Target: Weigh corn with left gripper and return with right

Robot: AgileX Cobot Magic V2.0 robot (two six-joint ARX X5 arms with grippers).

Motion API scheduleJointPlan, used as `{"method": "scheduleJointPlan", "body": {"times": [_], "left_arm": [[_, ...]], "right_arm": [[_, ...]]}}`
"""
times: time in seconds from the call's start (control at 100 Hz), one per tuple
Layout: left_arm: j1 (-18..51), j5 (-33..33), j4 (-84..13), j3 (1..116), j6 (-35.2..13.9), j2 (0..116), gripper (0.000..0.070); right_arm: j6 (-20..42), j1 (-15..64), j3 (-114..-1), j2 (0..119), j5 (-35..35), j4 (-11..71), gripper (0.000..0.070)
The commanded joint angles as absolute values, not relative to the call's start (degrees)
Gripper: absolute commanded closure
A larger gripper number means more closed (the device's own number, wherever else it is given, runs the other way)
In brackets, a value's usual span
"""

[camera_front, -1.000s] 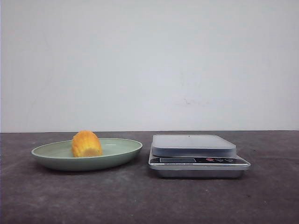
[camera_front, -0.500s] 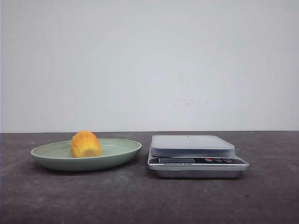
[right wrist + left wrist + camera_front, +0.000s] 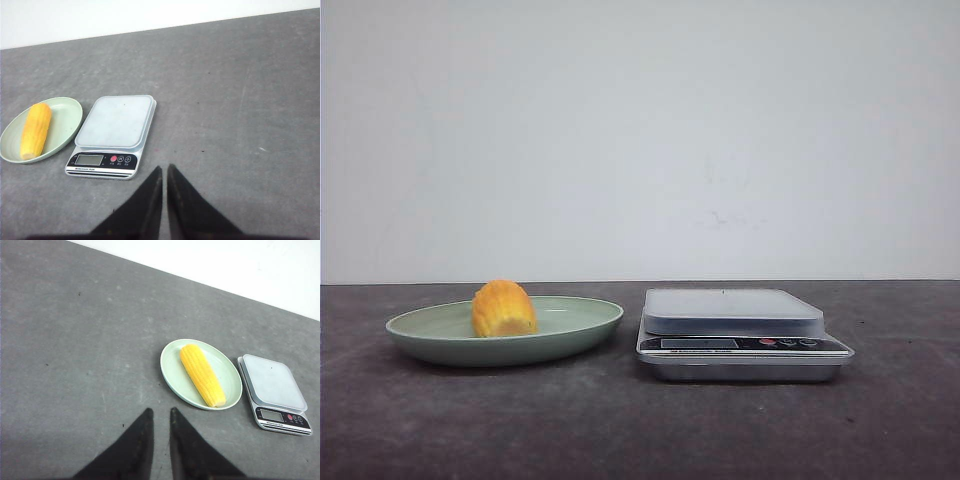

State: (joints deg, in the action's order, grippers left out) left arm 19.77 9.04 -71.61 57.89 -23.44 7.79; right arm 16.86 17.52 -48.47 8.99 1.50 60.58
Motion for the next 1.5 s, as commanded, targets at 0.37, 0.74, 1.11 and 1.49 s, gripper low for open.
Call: {"method": "scheduleJointPlan", "body": {"times": [0.37, 0.74, 1.11, 1.49], "left_arm": [[19.9, 9.1, -71.0, 58.5, -22.7, 7.7, 0.0685], [4.6, 1.6, -36.8, 35.7, -16.1, 3.8, 0.0685], [-2.0, -4.5, -7.3, 3.6, -10.3, 0.2, 0.0685], [-2.0, -4.5, -10.7, 1.0, -4.1, 0.2, 0.0685]], "right_arm": [[17.4, 17.6, -48.9, 8.8, 1.5, 59.0, 0.0689], [17.4, 17.6, -48.9, 8.8, 1.5, 59.0, 0.0689], [17.4, 17.6, -48.9, 8.8, 1.5, 58.9, 0.0689], [17.4, 17.6, -48.9, 8.8, 1.5, 58.9, 0.0689]]}}
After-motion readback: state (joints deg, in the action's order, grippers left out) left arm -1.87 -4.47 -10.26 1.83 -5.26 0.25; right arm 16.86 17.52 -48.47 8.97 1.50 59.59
